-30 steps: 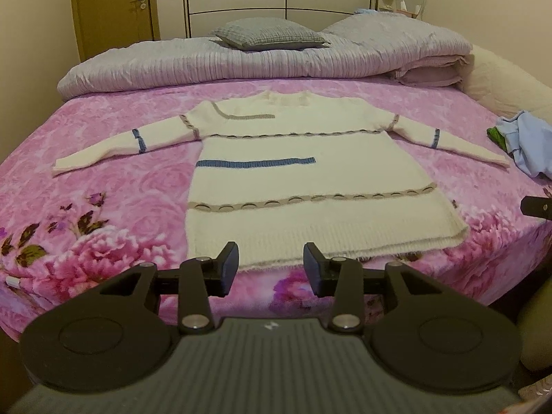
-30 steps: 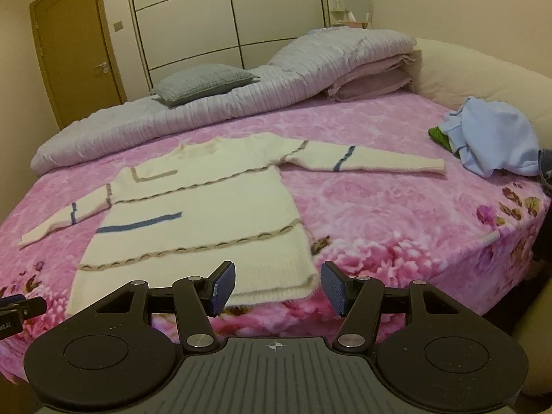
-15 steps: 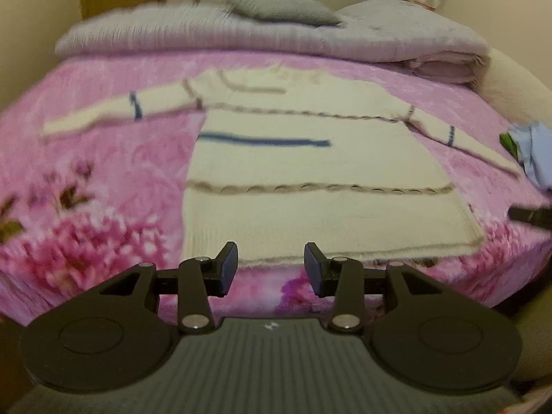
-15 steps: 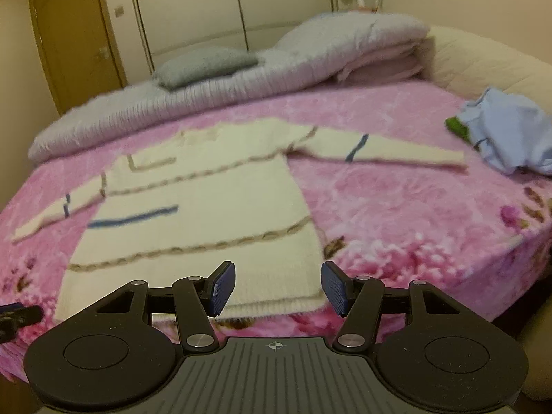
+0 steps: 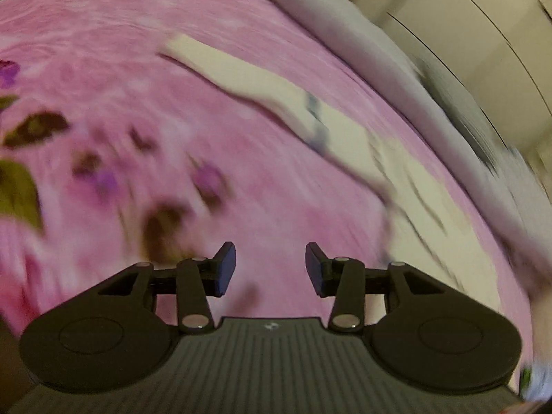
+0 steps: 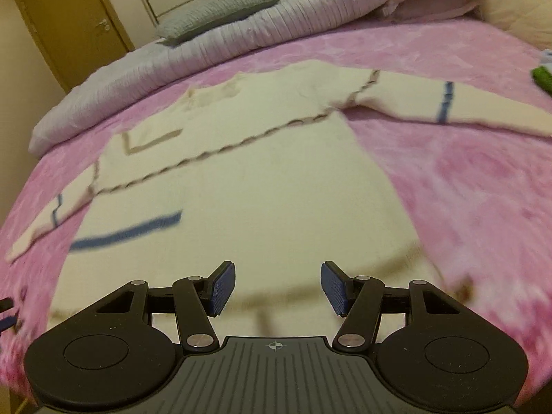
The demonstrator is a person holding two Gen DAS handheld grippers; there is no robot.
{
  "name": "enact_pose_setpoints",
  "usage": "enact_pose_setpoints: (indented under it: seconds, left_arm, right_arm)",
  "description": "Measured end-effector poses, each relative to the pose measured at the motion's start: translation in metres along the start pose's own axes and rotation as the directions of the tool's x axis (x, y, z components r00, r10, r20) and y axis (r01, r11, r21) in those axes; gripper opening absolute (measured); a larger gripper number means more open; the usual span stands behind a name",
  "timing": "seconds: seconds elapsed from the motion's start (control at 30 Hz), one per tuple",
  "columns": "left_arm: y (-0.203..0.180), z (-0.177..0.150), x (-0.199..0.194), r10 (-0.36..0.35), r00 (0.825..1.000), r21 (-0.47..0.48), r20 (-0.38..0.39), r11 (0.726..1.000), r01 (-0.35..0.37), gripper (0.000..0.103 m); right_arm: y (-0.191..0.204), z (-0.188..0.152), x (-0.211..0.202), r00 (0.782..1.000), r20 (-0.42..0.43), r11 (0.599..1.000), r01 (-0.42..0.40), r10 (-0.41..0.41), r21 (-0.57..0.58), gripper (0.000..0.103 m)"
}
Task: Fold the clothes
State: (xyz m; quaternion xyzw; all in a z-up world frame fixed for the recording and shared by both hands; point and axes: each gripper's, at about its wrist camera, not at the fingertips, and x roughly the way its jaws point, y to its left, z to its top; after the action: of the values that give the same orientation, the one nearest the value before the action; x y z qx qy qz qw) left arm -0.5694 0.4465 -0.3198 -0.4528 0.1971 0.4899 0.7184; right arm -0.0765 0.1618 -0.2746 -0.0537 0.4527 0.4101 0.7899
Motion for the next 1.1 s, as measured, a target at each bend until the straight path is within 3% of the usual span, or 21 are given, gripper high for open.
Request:
enact_pose_setpoints:
  seconds: [0.13,0.23,0.33,0.5,0.57,0.6,0.63,0.7,0.73,0.8,0.83,0.87,0.93,0.97,1.0,1.07,1.1]
  left_arm:
    - [0.021,0.055,0.045,0.031,0.998,-0.122,0.052,0.992,-0.024,0.042]
    - [0.039,0.086,0.075,0.062,0.993,-0.241,0.096,0.970,-0.037,0.042]
    - [0.054,0.104,0.091,0.065,0.983,-0.353,0.174,0.936,0.001,0.042]
    - [0.059,0.119,0.110,0.103,0.968,-0.409,0.230,0.913,0.000,0.042]
    - [0.054,0.122,0.115,0.103,0.963,-0.394,0.249,0.919,0.003,0.034]
    - [0.047,0.124,0.117,0.094,0.963,-0.369,0.253,0.929,0.006,0.026]
    - [0.038,0.125,0.118,0.082,0.963,-0.339,0.256,0.941,0.010,0.000]
    - [0.021,0.128,0.119,0.058,0.964,-0.278,0.260,0.961,0.017,0.003]
    - [-0.004,0.128,0.114,0.032,0.958,-0.170,0.286,0.985,0.018,0.003]
    - [-0.068,0.116,0.102,-0.127,0.953,0.033,0.276,0.992,0.123,0.003]
    - [-0.100,0.110,0.096,-0.210,0.944,0.129,0.255,0.975,0.182,0.003]
    - [-0.134,0.096,0.092,-0.310,0.929,0.219,0.203,0.939,0.266,0.003]
    - [-0.199,0.059,0.087,-0.472,0.880,0.365,0.051,0.829,0.423,0.005]
    - [-0.227,0.038,0.086,-0.519,0.854,0.419,-0.038,0.767,0.485,0.012]
    - [-0.251,0.015,0.090,-0.546,0.827,0.437,-0.129,0.718,0.542,0.017]
    - [-0.274,-0.023,0.101,-0.545,0.800,0.431,-0.252,0.677,0.597,0.031]
    - [-0.278,-0.038,0.107,-0.525,0.799,0.434,-0.292,0.672,0.600,0.031]
  right_arm:
    - [0.001,0.035,0.041,0.999,0.001,0.999,0.036,-0.036,-0.009,0.059]
    - [0.001,0.052,0.066,0.999,0.000,0.998,0.054,-0.054,-0.017,0.059]
    - [0.001,0.065,0.084,0.997,-0.004,0.996,0.080,-0.080,-0.030,0.059]
    - [-0.005,0.083,0.099,0.994,0.011,0.992,0.108,-0.108,-0.059,0.059]
    - [-0.013,0.091,0.102,0.994,0.018,0.993,0.113,-0.112,-0.045,0.059]
    - [-0.018,0.094,0.103,0.994,0.020,0.993,0.111,-0.110,-0.033,0.059]
    - [-0.023,0.098,0.103,0.994,0.021,0.994,0.105,-0.105,-0.021,0.059]
    - [-0.032,0.105,0.099,0.994,0.036,0.994,0.105,-0.105,-0.017,0.059]
    - [-0.037,0.109,0.097,0.993,0.044,0.994,0.106,-0.105,-0.017,0.059]
    - [-0.046,0.116,0.092,0.993,0.061,0.994,0.107,-0.106,-0.015,0.059]
    - [-0.051,0.120,0.090,0.992,0.069,0.994,0.108,-0.106,-0.015,0.059]
    - [-0.056,0.124,0.088,0.991,0.079,0.993,0.113,-0.112,-0.016,0.059]
    - [-0.066,0.130,0.084,0.988,0.093,0.993,0.121,-0.119,-0.009,0.059]
    - [-0.070,0.133,0.082,0.988,0.102,0.993,0.117,-0.116,-0.004,0.059]
    - [-0.075,0.136,0.080,0.988,0.111,0.994,0.113,-0.112,0.001,0.059]
    - [-0.081,0.139,0.076,0.988,0.115,0.995,0.103,-0.104,0.015,0.059]
    - [-0.084,0.139,0.074,0.988,0.116,0.995,0.097,-0.099,0.022,0.059]
